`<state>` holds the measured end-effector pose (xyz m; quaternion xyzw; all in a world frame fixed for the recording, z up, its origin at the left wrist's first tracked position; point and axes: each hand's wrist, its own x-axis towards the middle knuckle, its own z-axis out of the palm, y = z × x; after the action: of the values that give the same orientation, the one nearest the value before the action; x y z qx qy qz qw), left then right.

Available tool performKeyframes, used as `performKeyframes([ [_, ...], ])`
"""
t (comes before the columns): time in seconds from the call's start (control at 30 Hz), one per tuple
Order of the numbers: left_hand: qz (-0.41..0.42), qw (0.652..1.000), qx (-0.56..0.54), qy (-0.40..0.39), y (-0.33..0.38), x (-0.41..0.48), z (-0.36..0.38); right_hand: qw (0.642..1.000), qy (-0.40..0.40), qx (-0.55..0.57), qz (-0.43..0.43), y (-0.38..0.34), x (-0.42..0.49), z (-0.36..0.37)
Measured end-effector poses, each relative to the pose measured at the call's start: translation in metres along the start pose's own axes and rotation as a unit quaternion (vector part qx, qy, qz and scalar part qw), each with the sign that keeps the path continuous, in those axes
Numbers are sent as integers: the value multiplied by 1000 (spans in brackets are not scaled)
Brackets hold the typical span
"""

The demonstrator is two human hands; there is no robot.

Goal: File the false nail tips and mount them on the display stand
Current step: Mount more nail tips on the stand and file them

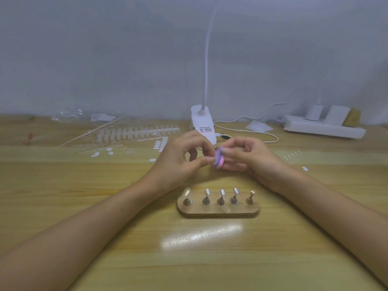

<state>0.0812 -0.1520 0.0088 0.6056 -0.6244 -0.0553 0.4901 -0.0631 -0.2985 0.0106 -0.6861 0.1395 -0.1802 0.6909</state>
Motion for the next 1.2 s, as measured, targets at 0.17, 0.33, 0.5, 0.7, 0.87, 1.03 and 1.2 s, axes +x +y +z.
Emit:
performKeyframes([
  [0.17,0,1000,3,11,0,1,0,998,-58,-26,23,-1,0,0],
  [0.33,2,1000,-6,2,0,0,1,999,-31,-5,13,-1,1,-4],
  [0.5,-3,1000,-9,-5,1,0,0,1000,5,-1,2,-1,1,-3],
  [0.7,-1,1000,0,-24,3,0,1,1000,16,13,-7,0,0,-1],
  [0.87,-8,1000,-4,8,1,0,-1,997,-66,-39,10,0,-1,0],
  [1.03,-10,1000,-10,12,2,0,1,998,-55,4,-15,1,-1,-4],
  [1.2,-8,1000,-8,-3,2,0,0,1000,-17,12,-18,3,2,-4],
])
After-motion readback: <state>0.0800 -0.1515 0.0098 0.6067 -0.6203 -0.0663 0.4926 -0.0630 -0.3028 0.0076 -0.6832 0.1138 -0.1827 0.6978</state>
